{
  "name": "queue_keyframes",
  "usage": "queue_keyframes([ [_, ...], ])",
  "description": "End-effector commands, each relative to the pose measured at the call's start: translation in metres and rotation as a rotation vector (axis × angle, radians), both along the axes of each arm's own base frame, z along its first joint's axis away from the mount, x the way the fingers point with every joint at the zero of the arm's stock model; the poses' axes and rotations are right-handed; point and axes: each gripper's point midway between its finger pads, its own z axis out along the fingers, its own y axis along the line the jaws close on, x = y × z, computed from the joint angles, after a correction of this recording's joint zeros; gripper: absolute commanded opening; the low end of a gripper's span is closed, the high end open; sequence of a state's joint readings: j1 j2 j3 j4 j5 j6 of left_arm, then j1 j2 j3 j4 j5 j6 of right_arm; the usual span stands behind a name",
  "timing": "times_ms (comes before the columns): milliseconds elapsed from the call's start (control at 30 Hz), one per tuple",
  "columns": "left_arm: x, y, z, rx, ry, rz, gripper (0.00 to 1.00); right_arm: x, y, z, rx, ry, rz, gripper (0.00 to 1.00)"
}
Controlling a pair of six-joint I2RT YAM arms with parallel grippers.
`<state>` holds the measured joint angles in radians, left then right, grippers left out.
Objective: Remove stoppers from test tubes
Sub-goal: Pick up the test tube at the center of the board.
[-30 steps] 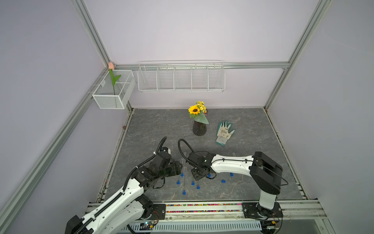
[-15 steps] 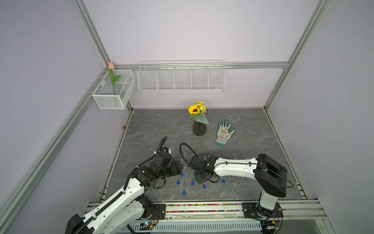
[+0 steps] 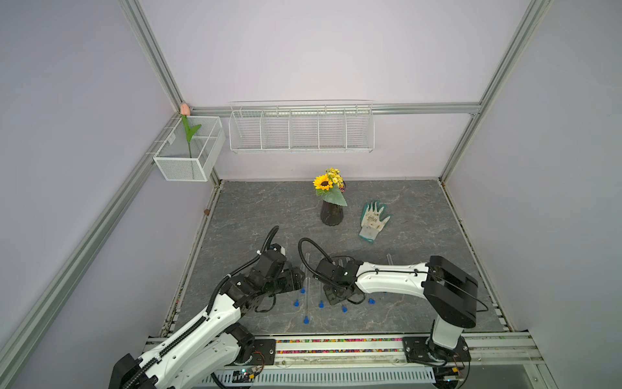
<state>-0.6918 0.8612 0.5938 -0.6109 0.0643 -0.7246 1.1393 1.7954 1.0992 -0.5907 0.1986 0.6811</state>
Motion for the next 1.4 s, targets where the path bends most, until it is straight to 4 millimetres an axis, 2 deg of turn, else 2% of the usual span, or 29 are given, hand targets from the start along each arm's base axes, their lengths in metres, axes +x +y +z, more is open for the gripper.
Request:
queue_keyframes([
  [0,0.004,-0.005,0.013,-0.022,-0.007,-0.002,0.79,0.006,-0.012,0.017,0.016,-0.029,-0.036,0.14],
  [200,0.008,-0.012,0.024,-0.046,-0.016,-0.012,0.8,0.017,0.002,0.051,0.23,-0.039,-0.029,0.14],
  [300,0.01,-0.023,0.04,-0.099,-0.041,-0.055,0.81,0.02,0.012,0.071,0.37,-0.028,0.007,0.14],
  [333,0.011,-0.029,0.047,-0.127,-0.048,-0.075,0.86,0.021,0.013,0.08,0.414,-0.028,0.022,0.14],
  [500,0.008,-0.06,0.086,-0.277,-0.083,-0.217,1.0,0.026,0.007,0.119,0.573,-0.051,0.062,0.14],
  [600,0.009,-0.076,0.105,-0.363,-0.09,-0.281,0.99,0.029,0.001,0.147,0.689,-0.072,0.077,0.15],
  [667,0.01,-0.084,0.116,-0.413,-0.099,-0.316,1.0,0.025,-0.008,0.151,0.739,-0.055,0.081,0.15],
  [833,0.013,-0.109,0.147,-0.572,-0.121,-0.39,1.0,0.016,-0.013,0.177,0.858,-0.047,0.135,0.15],
  [933,0.015,-0.122,0.154,-0.611,-0.112,-0.441,1.0,0.01,-0.011,0.188,0.899,-0.045,0.164,0.15],
  [1067,0.017,-0.135,0.146,-0.595,-0.073,-0.486,1.0,0.007,-0.01,0.197,0.929,-0.05,0.181,0.15],
  [1167,0.019,-0.143,0.144,-0.594,-0.067,-0.49,0.92,0.007,-0.009,0.201,0.943,-0.048,0.19,0.15],
  [1367,0.022,-0.151,0.148,-0.6,-0.067,-0.504,0.71,0.008,-0.007,0.199,0.942,-0.046,0.19,0.15],
])
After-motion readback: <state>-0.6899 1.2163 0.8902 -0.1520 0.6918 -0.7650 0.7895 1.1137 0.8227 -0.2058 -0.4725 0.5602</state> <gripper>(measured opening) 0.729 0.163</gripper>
